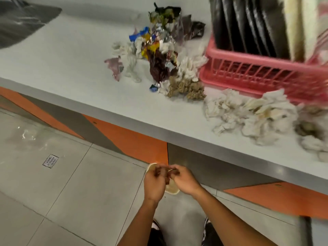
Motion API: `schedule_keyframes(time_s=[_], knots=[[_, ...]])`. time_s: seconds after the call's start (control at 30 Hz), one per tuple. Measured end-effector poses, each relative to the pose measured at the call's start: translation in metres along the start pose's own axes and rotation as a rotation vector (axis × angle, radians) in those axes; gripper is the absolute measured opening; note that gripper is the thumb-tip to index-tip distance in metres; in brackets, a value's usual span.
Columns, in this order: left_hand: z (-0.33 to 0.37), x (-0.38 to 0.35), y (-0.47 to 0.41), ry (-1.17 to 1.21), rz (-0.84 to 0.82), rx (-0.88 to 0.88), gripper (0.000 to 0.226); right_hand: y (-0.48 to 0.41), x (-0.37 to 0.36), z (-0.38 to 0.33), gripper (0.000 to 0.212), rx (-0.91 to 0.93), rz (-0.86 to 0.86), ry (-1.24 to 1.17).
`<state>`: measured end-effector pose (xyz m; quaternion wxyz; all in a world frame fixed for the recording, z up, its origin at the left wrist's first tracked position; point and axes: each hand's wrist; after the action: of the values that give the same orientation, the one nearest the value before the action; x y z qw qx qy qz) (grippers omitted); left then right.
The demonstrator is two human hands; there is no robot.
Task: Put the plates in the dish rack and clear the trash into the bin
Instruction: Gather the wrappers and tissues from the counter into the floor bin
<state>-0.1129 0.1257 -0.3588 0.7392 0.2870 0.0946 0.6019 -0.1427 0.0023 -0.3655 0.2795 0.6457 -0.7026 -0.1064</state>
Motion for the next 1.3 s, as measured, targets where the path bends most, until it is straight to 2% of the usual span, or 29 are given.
schedule_keyframes(time_s=[0.17,0.37,0.57,0.63,0.73,0.8,0.9,1.0,1.1,1.23,1.3], knots=[[0.098,0.021,0.078,0.051,0.006,-0.159,0.013,0.092,0.048,-0.096,0.022,0.144,0.073,-0.046],[0.196,0.004,0.15,0.035,-0.182,-0.34,0.013,0.191,0.129,-0.159,0.015,0.276,0.368,-0.124],[0.228,-0.064,0.181,-0.125,-0.373,-0.439,0.011,0.269,0.207,-0.138,0.017,0.293,0.719,-0.103],[0.226,-0.088,0.179,-0.221,-0.405,-0.441,0.011,0.283,0.226,-0.118,0.02,0.254,0.825,-0.006],[0.22,-0.13,0.182,-0.355,-0.445,-0.441,0.012,0.297,0.259,-0.081,0.035,0.198,0.963,0.218],[0.216,-0.156,0.182,-0.481,-0.429,-0.492,0.028,0.297,0.278,-0.061,0.053,0.147,0.936,0.392],[0.212,-0.191,0.175,-0.678,-0.355,-0.607,0.058,0.288,0.298,-0.037,0.085,-0.003,0.725,0.597],[0.218,-0.217,0.164,-0.79,-0.282,-0.672,0.068,0.274,0.309,-0.024,0.092,-0.039,0.607,0.692],[0.227,-0.234,0.153,-0.827,-0.237,-0.677,0.061,0.263,0.319,-0.018,0.073,0.014,0.591,0.681],[0.241,-0.243,0.151,-0.772,-0.212,-0.709,0.017,0.256,0.328,-0.014,0.031,0.153,0.66,0.594],[0.246,-0.244,0.153,-0.729,-0.213,-0.736,0.01,0.256,0.33,-0.016,0.022,0.2,0.698,0.525]])
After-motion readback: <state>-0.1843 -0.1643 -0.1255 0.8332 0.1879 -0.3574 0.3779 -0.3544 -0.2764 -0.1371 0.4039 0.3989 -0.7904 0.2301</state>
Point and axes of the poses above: each hand's wrist, its own y-axis away from the middle knuckle, its own x-axis out of the back of the hand, z = x × y, and after that the axes turned 6 degrees about x, right-handed
